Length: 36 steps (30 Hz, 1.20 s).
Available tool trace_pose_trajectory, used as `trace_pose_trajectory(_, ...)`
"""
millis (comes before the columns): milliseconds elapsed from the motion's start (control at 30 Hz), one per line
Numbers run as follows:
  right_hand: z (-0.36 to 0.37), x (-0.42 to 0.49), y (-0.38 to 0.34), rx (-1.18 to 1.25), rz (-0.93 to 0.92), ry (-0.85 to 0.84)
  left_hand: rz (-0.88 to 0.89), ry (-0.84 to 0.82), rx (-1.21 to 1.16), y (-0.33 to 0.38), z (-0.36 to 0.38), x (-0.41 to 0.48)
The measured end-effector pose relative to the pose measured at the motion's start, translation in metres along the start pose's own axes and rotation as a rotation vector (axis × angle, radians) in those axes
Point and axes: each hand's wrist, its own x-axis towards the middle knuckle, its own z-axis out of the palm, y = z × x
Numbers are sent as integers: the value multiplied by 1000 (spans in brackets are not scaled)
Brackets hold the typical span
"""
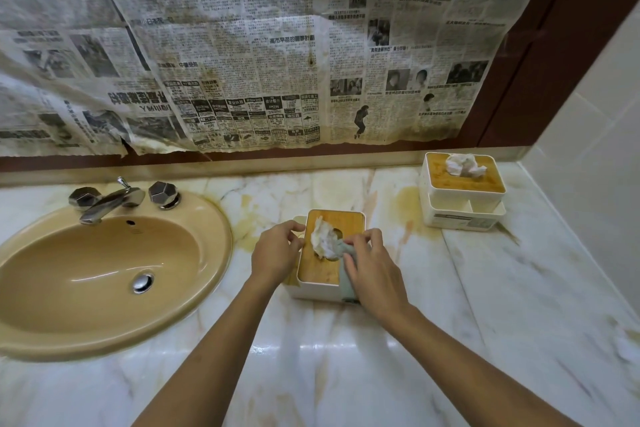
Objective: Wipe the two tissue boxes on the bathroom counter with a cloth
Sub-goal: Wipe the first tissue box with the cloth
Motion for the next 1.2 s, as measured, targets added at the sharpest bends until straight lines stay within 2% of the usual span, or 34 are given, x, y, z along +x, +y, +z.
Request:
trace_pose_trajectory(167, -4, 49, 13, -13, -20, 0, 13, -1, 58, 0, -2, 1)
trace_pose_trajectory(300, -5, 77, 15, -20, 35, -26, 15, 11, 52, 0, -2, 1)
trace_pose_trajectory(400, -1, 50, 10, -20, 50, -16, 10, 19, 41, 0, -2, 2)
trace_pose_trajectory(567, 4, 0, 11, 43, -29, -55, 22, 19, 36, -1, -1, 3)
trace_pose_trajectory(733, -1, 57, 22, 52, -23, -38, 23, 18, 39, -3, 0, 3)
trace_pose_trajectory(833, -5, 91, 26, 70, 2, -94, 22, 3, 17, -3, -1, 2)
trace_pose_trajectory(933, -8, 101, 29, 219, 84, -165, 7, -25, -47, -3, -1, 1)
trace_pose_trajectory(1000, -11, 98, 33, 363, 154, -171, -3, -46, -66, -2, -2, 0)
trace_pose_trajectory(1100, -15, 87, 41, 442, 203, -159, 4, -66, -75, 8, -3, -4)
trace_pose_trajectory(1200, -19, 75, 49, 466, 228, -133, 23, -169, 65, 23, -2, -11)
